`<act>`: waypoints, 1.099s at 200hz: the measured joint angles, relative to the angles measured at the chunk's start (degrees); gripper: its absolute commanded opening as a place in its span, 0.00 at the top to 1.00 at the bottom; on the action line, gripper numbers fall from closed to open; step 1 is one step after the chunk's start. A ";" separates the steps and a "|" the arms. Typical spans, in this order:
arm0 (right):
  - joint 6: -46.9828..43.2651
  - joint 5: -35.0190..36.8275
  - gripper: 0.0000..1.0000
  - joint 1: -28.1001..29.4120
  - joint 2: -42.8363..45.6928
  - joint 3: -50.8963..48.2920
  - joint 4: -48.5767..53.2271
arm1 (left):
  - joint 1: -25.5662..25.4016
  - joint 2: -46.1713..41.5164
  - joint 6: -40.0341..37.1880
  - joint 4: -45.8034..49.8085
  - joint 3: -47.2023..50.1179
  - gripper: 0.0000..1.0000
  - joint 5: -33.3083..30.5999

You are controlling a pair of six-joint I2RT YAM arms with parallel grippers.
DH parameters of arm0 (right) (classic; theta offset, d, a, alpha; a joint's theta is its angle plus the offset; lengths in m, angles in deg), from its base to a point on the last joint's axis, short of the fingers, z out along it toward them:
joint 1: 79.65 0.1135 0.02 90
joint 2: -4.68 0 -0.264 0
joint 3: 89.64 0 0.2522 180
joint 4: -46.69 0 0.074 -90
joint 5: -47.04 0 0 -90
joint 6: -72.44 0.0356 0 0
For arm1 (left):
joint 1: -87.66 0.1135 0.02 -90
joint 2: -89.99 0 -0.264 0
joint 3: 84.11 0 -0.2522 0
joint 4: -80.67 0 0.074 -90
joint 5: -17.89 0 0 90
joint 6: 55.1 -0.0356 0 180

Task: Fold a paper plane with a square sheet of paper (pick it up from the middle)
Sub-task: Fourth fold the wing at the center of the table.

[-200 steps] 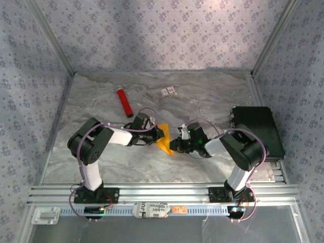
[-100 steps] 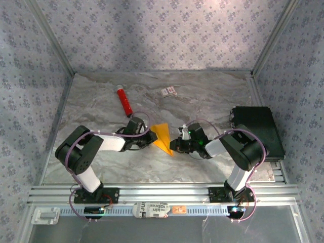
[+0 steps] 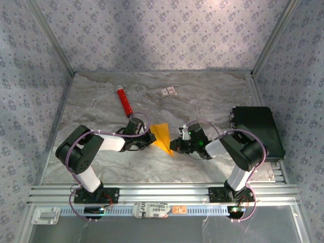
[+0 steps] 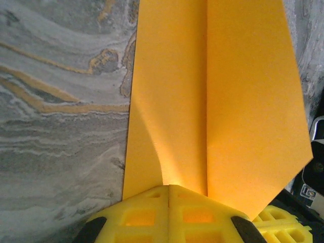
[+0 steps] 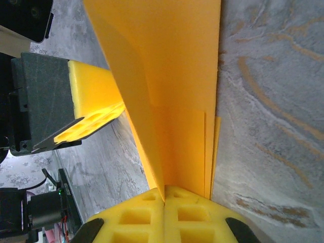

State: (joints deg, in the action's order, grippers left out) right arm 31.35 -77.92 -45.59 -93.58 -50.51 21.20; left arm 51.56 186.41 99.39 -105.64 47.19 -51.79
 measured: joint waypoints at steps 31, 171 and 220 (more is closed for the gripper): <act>0.07 0.24 0.96 0.22 0.02 -0.04 -0.15 | -0.02 -0.37 0.87 -1.18 1.03 0.96 0.00; 0.22 0.85 0.96 0.59 0.11 -0.04 -0.17 | -0.02 -4.98 -0.35 2.08 2.78 0.88 -0.46; 0.24 0.66 0.96 0.57 -0.07 -0.04 -0.46 | -0.09 -7.10 -4.48 1.64 -0.15 0.89 2.80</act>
State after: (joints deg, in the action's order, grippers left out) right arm 31.59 -77.26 -45.02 -93.64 -50.56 20.75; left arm 51.48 179.31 94.91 -104.00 47.04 -49.00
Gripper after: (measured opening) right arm 0.052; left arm 0.118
